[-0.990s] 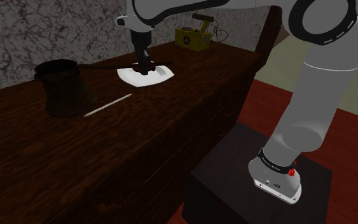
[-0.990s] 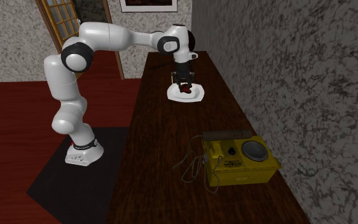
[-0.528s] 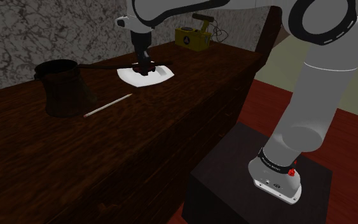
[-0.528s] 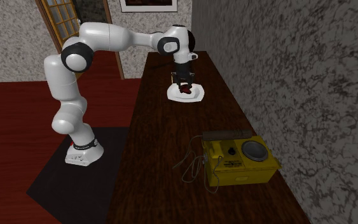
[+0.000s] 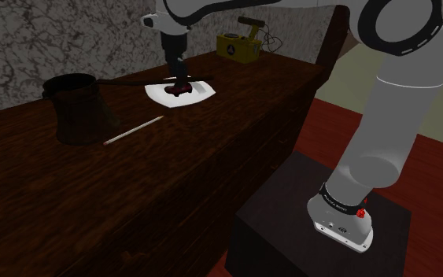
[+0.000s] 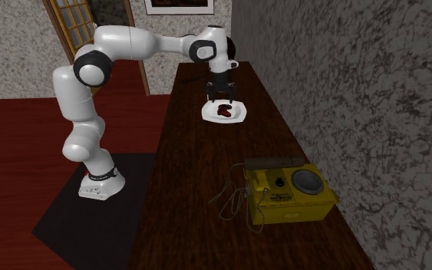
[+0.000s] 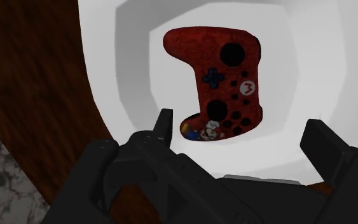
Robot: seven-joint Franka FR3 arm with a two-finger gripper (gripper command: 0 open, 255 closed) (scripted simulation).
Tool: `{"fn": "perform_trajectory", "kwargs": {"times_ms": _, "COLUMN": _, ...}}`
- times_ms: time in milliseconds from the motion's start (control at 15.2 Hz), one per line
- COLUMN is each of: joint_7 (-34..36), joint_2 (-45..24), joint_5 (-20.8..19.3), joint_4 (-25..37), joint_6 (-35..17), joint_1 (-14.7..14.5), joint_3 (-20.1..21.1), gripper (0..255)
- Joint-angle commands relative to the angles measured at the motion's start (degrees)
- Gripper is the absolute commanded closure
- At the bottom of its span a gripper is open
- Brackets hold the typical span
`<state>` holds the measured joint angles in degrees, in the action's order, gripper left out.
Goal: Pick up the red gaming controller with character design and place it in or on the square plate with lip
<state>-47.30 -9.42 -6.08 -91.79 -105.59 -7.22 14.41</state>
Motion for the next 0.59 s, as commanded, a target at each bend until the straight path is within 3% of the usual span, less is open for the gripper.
{"fn": "perform_trajectory", "kwargs": {"times_ms": 0, "joint_7": -0.26, "joint_2": 0.19, "joint_5": 0.13, "joint_4": 3.16, "joint_6": 3.37, "joint_1": -0.06, "joint_3": 0.05, "gripper": 0}}
{"fn": "perform_trajectory", "kwargs": {"times_ms": 528, "joint_7": -0.29, "joint_2": 0.17, "joint_5": 0.13, "joint_4": 4.7, "joint_6": 4.89, "joint_1": -0.14, "joint_3": 0.1, "gripper": 0}}
